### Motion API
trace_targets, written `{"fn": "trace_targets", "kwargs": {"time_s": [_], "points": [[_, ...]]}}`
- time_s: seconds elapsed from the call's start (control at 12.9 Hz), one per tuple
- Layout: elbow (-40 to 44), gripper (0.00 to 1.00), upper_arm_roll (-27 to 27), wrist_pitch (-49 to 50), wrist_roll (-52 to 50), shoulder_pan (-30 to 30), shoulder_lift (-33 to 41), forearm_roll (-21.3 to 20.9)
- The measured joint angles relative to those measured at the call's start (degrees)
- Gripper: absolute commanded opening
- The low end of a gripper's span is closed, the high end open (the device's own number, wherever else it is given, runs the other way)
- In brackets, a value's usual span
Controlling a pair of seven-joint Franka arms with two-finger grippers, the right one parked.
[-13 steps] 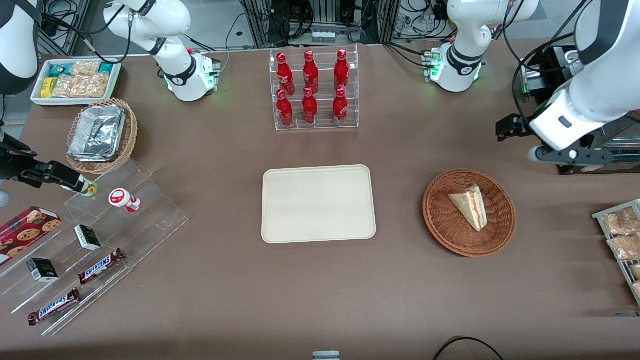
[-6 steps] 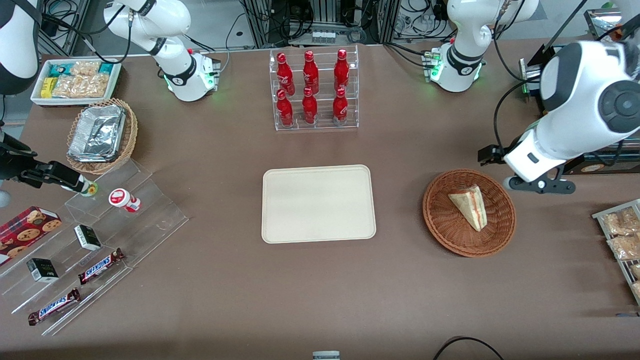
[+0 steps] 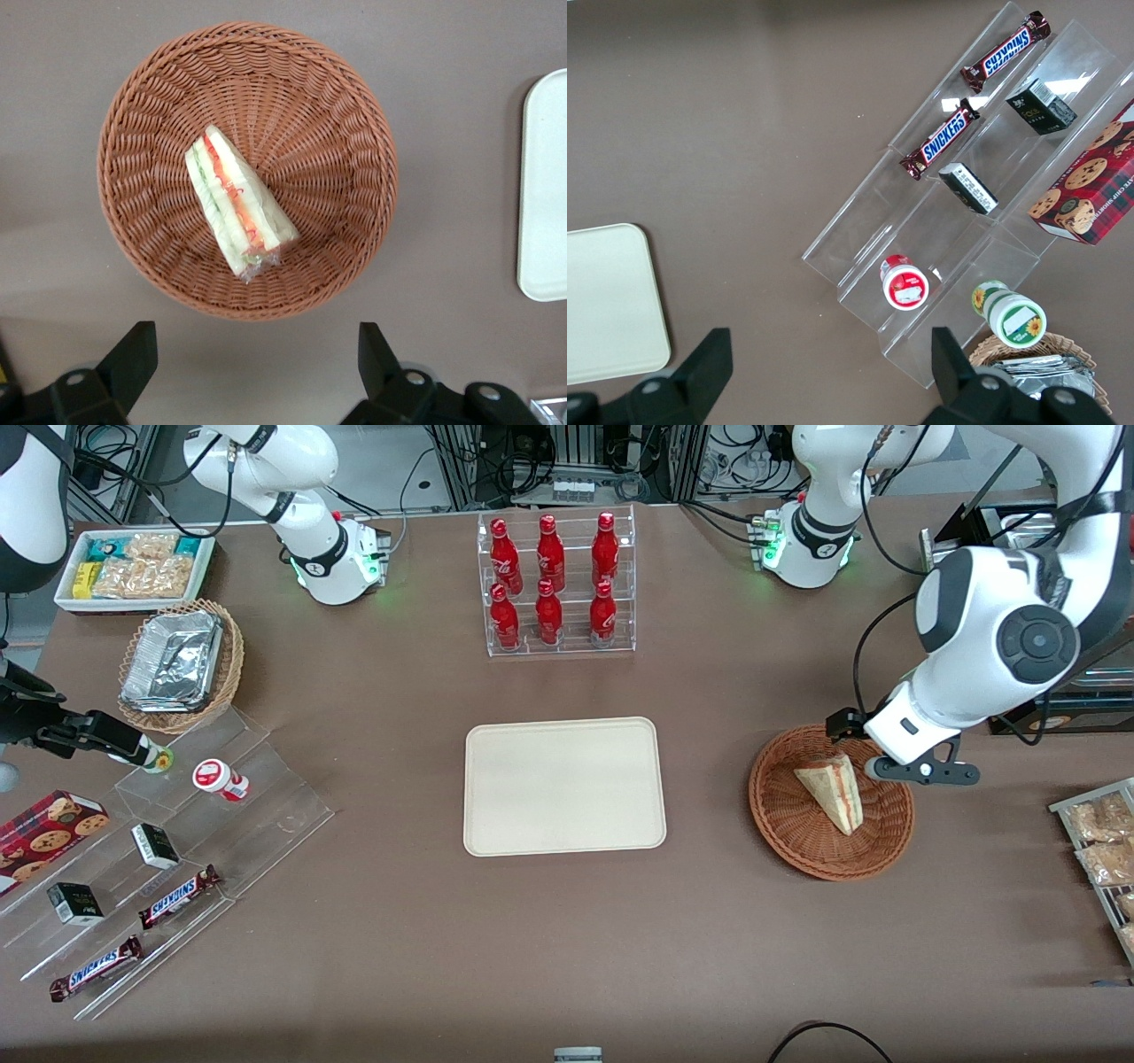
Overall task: Place sandwich from basket to tray
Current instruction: 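Move the left gripper over the wicker basket above the sandwich, then lower the open left gripper around the sandwich and close it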
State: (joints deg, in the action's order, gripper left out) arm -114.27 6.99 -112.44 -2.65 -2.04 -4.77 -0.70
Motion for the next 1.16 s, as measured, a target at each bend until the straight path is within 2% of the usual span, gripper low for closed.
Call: {"fn": "trace_targets", "kwargs": {"time_s": [0.54,0.85,1.16], "points": [[-9.2,1.00,-0.9,-13.9,-2.4,0.3,0.0,0.0],[-10.9,1.00,-1.0,-17.5,-9.4,0.4,0.0,0.0],[-12.6,1.00,-1.1,-21.8,-20.7,0.8,-0.5,0.0]]}}
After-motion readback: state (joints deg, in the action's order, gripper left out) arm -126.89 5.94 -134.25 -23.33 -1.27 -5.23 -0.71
